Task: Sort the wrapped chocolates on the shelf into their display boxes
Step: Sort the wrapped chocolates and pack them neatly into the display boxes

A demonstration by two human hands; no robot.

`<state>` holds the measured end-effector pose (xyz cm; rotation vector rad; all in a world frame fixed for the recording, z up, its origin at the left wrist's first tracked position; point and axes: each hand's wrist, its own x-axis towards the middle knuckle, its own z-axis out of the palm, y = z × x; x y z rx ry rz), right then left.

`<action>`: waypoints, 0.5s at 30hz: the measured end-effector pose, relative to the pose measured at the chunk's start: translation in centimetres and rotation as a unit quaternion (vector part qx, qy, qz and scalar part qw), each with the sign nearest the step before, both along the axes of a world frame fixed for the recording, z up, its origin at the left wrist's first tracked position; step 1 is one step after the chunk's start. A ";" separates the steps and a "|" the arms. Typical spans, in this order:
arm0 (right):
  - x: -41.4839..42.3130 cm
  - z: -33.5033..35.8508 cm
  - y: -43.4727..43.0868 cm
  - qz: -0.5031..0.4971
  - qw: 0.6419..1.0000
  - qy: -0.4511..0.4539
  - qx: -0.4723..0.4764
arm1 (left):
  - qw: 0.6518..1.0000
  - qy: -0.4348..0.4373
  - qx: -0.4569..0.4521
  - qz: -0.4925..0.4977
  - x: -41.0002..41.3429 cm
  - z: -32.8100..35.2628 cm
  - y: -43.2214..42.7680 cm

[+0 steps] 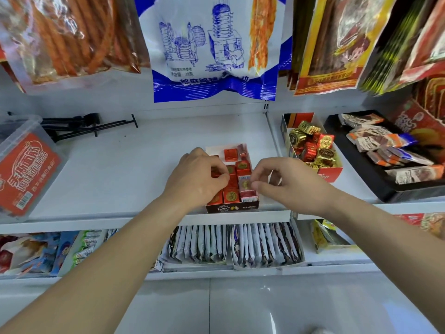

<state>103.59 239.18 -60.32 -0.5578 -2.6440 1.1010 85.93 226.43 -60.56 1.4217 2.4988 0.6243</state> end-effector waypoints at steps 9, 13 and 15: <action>-0.8 0.2 0.6 -0.005 0.998 -0.069 0.003 | 0.999 -0.013 -0.037 -0.016 0.2 0.3 0.7; -1.4 0.5 0.8 -0.001 0.996 -0.086 -0.006 | 0.999 -0.019 -0.036 -0.024 0.2 0.5 0.7; -1.4 0.6 0.9 -0.004 0.997 -0.083 0.005 | 0.999 -0.041 0.000 -0.021 0.2 0.8 0.6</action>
